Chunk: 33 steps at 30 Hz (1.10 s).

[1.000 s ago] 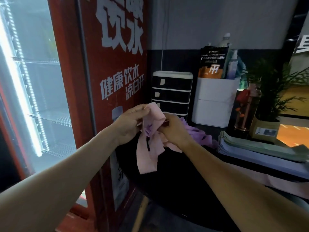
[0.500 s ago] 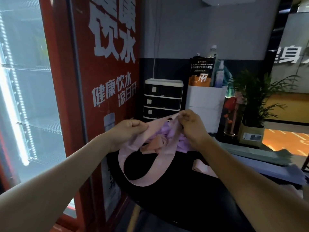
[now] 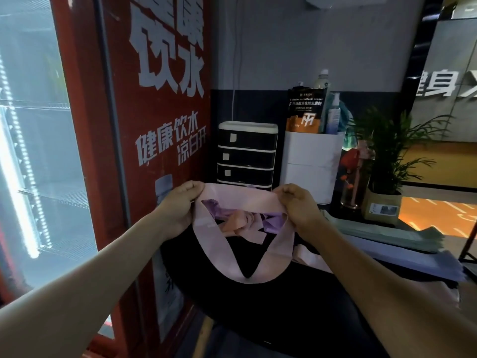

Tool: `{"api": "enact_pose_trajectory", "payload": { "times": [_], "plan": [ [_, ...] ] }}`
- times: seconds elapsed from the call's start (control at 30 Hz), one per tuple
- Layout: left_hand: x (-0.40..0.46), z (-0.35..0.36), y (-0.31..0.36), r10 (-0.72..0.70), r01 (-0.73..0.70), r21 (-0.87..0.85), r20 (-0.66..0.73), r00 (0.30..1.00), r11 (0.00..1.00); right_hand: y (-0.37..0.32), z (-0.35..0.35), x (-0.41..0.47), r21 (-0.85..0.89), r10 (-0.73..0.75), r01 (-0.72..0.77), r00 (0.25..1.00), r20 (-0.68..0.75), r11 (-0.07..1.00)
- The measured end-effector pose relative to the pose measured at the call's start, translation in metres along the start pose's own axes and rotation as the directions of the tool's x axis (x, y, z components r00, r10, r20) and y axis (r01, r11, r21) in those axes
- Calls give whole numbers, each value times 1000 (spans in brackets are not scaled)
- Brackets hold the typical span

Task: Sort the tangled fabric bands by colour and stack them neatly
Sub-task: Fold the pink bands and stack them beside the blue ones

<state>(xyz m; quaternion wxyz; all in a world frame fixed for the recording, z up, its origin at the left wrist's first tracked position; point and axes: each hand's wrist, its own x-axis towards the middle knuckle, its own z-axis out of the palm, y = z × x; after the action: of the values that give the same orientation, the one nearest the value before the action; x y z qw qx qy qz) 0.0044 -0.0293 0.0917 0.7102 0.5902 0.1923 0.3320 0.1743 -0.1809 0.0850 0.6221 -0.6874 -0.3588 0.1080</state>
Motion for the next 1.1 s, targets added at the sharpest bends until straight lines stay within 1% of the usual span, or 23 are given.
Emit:
{"api": "enact_pose_trajectory", "payload": {
  "times": [0.07, 0.1, 0.17, 0.27, 0.33, 0.4, 0.5, 0.6, 0.67, 0.77, 0.83, 0.93, 1.03, 1.1],
  "plan": [
    [2, 1, -1, 13, -17, -57, -75, 997, 998, 3, 0, -2, -39, 4, -2, 999, 41, 999],
    [2, 2, -1, 12, -18, -75, -84, 996, 997, 5, 0, -3, -64, 6, -2, 998, 61, 998],
    [1, 1, -3, 3, -7, -86, -45, 999, 996, 7, 1, -5, -88, 4, 5, 994, 108, 996],
    [-1, 1, -6, 28, -27, -23, 41, 999, 999, 10, -1, -9, -86, 61, -43, 974, 217, 995],
    [-1, 2, -10, 61, -62, 21, 32, 998, 998, 13, -4, -12, -122, 107, -72, 947, 303, 990],
    [-1, 1, -14, 76, -75, 23, -16, 997, 997, 18, -6, -18, -249, 128, -37, 923, 362, 968],
    [-1, -4, -31, 64, -61, 47, -55, 996, 997, 30, -8, -27, -424, 127, 70, 899, 419, 903],
    [-2, -13, -50, 65, -48, 171, -94, 993, 984, 48, -9, -31, -569, 27, 228, 915, 403, 790],
    [-5, -21, -60, 76, -39, 277, -124, 989, 960, 59, -8, -33, -574, -34, 270, 921, 387, 773],
    [-9, -27, -71, 93, -20, 394, -166, 982, 919, 69, -4, -41, -599, -27, 224, 947, 321, 769],
    [-11, -28, -77, 97, -3, 429, -198, 975, 903, 76, 0, -45, -618, -42, 239, 948, 316, 749],
    [-14, -27, -82, 98, 5, 449, -207, 973, 894, 80, 4, -48, -701, -51, 265, 949, 310, 662],
    [-15, -30, -87, 108, 5, 472, -213, 971, 882, 90, 8, -44, -780, -30, 237, 962, 271, 579],
    [-14, -32, -90, 102, 14, 462, -225, 969, 887, 97, 11, -43, -812, -30, 208, 973, 230, 545]
  ]
}}
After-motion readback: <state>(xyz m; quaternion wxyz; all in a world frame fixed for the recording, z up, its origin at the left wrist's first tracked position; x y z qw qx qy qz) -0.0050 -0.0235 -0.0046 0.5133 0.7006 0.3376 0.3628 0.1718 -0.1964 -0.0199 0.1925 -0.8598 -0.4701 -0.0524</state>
